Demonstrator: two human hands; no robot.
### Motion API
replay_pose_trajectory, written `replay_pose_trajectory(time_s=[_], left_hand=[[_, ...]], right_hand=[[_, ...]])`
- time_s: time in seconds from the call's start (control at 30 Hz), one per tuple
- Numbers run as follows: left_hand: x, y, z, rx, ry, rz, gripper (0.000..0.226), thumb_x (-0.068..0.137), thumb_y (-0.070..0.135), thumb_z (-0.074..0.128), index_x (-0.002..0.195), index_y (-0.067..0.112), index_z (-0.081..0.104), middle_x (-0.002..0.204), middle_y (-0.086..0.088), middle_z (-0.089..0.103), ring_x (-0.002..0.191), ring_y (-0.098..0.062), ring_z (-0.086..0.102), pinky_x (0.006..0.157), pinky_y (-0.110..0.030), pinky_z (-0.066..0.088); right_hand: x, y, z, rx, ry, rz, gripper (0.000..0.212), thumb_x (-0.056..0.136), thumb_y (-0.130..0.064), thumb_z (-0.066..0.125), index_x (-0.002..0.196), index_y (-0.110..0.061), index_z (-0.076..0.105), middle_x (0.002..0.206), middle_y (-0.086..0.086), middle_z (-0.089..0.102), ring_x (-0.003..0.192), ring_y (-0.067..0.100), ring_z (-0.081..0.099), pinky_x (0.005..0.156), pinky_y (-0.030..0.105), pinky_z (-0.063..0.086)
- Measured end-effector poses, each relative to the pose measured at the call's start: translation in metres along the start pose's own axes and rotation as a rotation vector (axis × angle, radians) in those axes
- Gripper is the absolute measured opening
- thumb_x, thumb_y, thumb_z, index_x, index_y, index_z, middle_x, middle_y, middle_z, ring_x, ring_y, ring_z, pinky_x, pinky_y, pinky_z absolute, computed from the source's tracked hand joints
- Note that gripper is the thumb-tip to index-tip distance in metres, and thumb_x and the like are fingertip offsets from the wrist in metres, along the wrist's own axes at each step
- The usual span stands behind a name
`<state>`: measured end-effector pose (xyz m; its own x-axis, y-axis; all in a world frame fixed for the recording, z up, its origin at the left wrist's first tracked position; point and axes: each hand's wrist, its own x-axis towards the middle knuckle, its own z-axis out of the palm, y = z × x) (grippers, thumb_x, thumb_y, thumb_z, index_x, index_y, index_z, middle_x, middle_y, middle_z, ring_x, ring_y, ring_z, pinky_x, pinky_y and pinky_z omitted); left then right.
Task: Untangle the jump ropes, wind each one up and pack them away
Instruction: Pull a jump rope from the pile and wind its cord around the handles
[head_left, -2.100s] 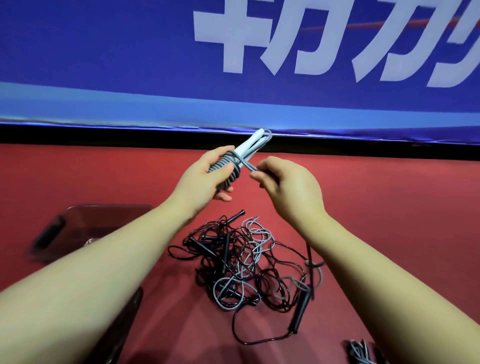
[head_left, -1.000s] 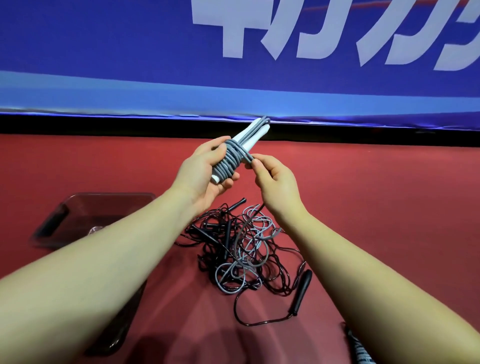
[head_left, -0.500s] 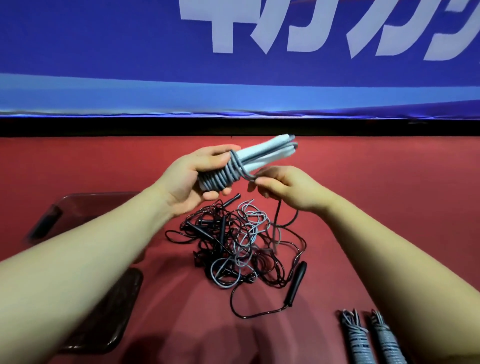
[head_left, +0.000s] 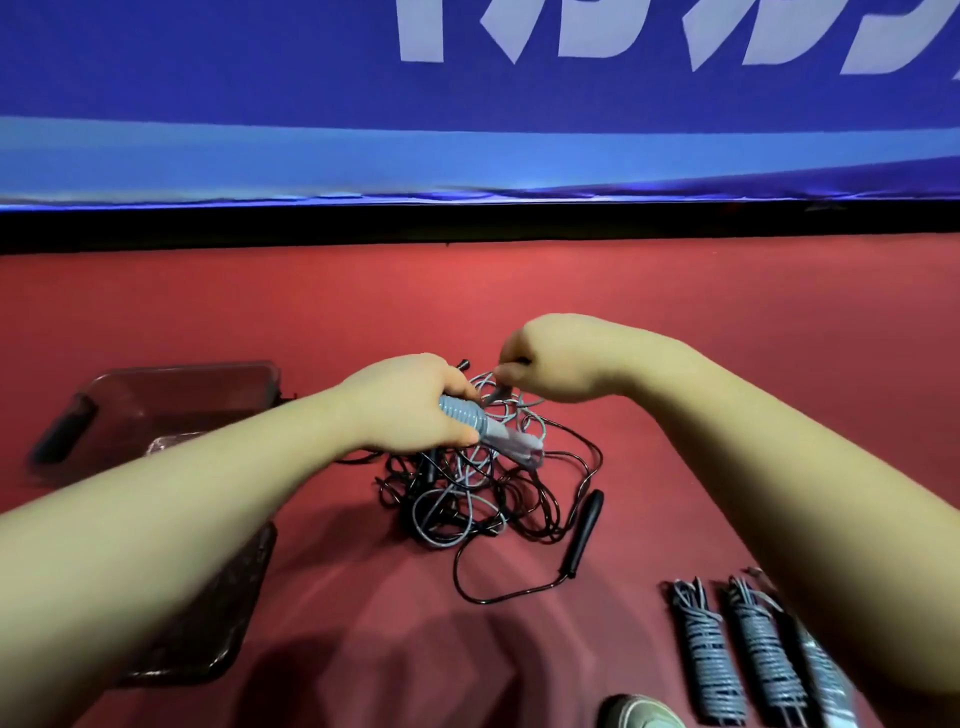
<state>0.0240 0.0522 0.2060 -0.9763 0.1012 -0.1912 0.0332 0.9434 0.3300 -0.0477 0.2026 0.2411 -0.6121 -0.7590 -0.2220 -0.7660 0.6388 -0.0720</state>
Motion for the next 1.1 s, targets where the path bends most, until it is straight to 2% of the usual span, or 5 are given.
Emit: replay_pose_trajectory(time_s=[0.2,0.47,0.77,0.97,1.1], left_hand=[[0.005,-0.010,0.005,-0.033,0.241,-0.093,0.046,0.085,0.040,0.062,0.130,0.038,0.053,0.131,0.011,0.056,0.122,-0.016,0.050,0.099,-0.032,0.042],[0.007,-0.025,0.007,-0.188,0.545,-0.044,0.039,0.086,0.030,0.063,0.125,0.033,0.058,0.115,0.006,0.063,0.110,-0.018,0.054,0.091,-0.038,0.045],[0.010,-0.032,0.006,-0.563,0.622,-0.065,0.025,0.082,0.020,0.070,0.102,0.031,0.060,0.084,0.014,0.060,0.074,-0.013,0.057,0.071,-0.029,0.044],[0.015,-0.025,0.005,-0.475,0.597,-0.128,0.027,0.078,0.025,0.073,0.099,0.029,0.057,0.092,0.011,0.061,0.093,-0.020,0.060,0.086,-0.039,0.048],[0.018,-0.029,0.004,-0.483,0.578,-0.131,0.043,0.082,0.025,0.068,0.122,0.036,0.059,0.116,0.008,0.064,0.110,-0.016,0.057,0.096,-0.035,0.044]], right_hand=[[0.001,-0.008,-0.002,0.165,0.087,0.098,0.030,0.094,-0.027,0.049,0.099,-0.003,0.067,0.083,0.015,0.068,0.066,0.024,0.057,0.060,0.028,0.040],[0.007,-0.004,0.035,1.334,0.019,0.190,0.021,0.099,-0.020,0.046,0.080,-0.013,0.052,0.063,0.005,0.051,0.041,0.008,0.035,0.041,0.020,0.029],[0.019,-0.012,0.052,0.892,0.499,0.067,0.022,0.096,-0.025,0.048,0.100,-0.034,0.068,0.067,-0.010,0.065,0.047,0.002,0.038,0.054,0.023,0.031],[0.016,-0.004,0.038,-0.159,1.016,-0.003,0.030,0.072,-0.019,0.063,0.099,-0.025,0.074,0.063,0.003,0.055,0.048,0.026,0.053,0.047,0.017,0.019],[0.008,-0.019,0.033,0.055,0.730,0.123,0.026,0.097,-0.028,0.046,0.115,-0.025,0.064,0.082,0.001,0.053,0.078,0.027,0.056,0.051,0.027,0.025]])
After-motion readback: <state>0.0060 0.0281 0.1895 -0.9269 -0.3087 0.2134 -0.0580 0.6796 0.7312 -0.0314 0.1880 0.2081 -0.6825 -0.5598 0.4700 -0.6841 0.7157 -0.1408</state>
